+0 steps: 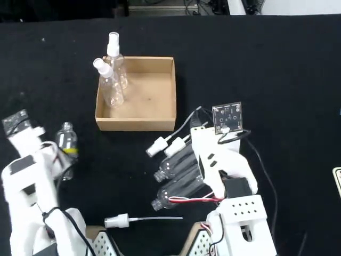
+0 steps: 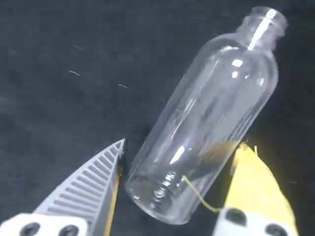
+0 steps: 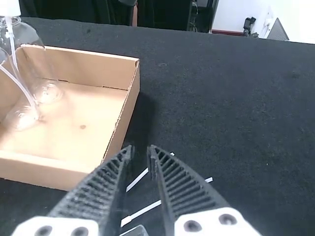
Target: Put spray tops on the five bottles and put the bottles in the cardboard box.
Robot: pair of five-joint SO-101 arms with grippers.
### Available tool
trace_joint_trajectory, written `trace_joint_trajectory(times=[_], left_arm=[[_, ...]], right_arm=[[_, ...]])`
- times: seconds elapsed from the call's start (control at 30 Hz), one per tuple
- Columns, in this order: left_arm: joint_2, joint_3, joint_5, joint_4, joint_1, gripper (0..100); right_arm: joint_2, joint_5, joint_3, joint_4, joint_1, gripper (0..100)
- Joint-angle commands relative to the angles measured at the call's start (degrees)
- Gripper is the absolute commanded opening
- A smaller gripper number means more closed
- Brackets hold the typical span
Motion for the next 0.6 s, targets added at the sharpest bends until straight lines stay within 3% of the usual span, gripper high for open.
trace_joint_trajectory(times=[0.0, 0.13, 0.3, 0.57], left_arm=[[-0.8, -2.6, -11.7, 0.2, -7.3, 31], [-0.1, -9.6, -16.6, 6.2, -8.0, 31], [1.3, -24.8, -17.2, 17.8, -5.1, 31], [22.3, -47.2, -25.5, 34.6, -0.4, 31]], right_arm=[[-1.7, 0.0, -0.7, -1.8, 0.3, 3.2], [-1.7, 0.0, -0.7, -1.8, 0.3, 3.2], [-1.7, 0.0, -0.4, -1.8, 0.3, 3.2], [-1.7, 0.0, -0.4, -1.8, 0.3, 3.2]])
